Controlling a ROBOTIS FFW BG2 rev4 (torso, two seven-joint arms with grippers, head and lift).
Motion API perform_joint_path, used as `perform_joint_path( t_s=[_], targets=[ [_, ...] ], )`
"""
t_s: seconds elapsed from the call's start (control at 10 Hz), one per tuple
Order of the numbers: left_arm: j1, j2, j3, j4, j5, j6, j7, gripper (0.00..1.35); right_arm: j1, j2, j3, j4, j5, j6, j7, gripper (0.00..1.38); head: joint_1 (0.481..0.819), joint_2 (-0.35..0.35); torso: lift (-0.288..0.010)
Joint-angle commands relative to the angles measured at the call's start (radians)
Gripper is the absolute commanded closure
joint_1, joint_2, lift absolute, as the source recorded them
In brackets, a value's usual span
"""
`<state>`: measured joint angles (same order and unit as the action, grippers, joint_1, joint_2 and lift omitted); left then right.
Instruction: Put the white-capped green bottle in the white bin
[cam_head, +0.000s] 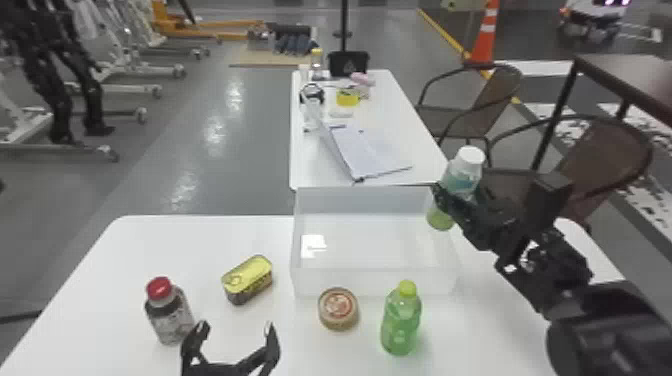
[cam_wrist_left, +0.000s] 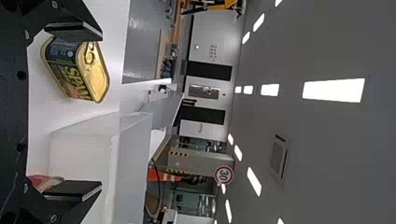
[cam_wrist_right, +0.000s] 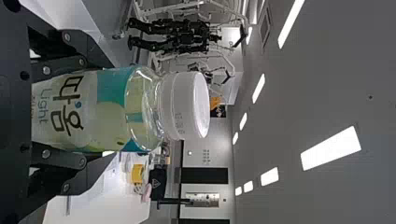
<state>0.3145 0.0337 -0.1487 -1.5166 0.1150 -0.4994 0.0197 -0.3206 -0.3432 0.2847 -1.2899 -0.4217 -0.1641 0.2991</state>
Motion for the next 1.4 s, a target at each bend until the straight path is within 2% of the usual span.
perform_joint_path(
  t_s=[0.0, 0.1, 0.2, 0.3, 0.8, 1.0, 1.3],
  targets=[
    [0.000, 0.000, 0.001, 0.001, 0.000, -0.004, -0.001, 0.18, 0.002, 0.004, 0.001, 0.009, -0.011, -0.006, 0.000, 0.43, 0.549, 0.000, -0.100],
    [0.000, 0.000, 0.001, 0.001, 0.000, -0.004, -0.001, 0.18, 0.002, 0.006, 0.001, 0.012, -0.012, -0.012, 0.000, 0.26, 0.549, 0.000, -0.100],
    [0.000, 0.000, 0.001, 0.003, 0.002, -0.004, -0.003, 0.18, 0.003, 0.006, 0.001, 0.012, -0.012, -0.012, 0.000, 0.15, 0.549, 0.000, -0.100],
    [0.000, 0.000, 0.001, 0.003, 0.003, -0.004, -0.003, 0.18, 0.003, 0.006, 0.001, 0.012, -0.014, -0.012, 0.000, 0.10, 0.549, 0.000, -0.100],
    [0.005, 0.000, 0.003, 0.003, 0.005, -0.007, -0.003, 0.18, 0.017, 0.013, -0.001, 0.007, -0.009, -0.015, 0.000, 0.11, 0.549, 0.000, -0.100],
    [0.008, -0.002, 0.006, 0.003, 0.003, -0.010, -0.003, 0.18, 0.087, 0.044, -0.061, -0.051, 0.046, -0.015, 0.000, 0.11, 0.549, 0.000, -0.100],
    [0.023, -0.012, 0.021, -0.004, -0.008, -0.013, -0.003, 0.18, 0.301, 0.112, -0.208, -0.247, 0.169, 0.060, -0.006, 0.11, 0.549, 0.000, -0.100]
  ],
)
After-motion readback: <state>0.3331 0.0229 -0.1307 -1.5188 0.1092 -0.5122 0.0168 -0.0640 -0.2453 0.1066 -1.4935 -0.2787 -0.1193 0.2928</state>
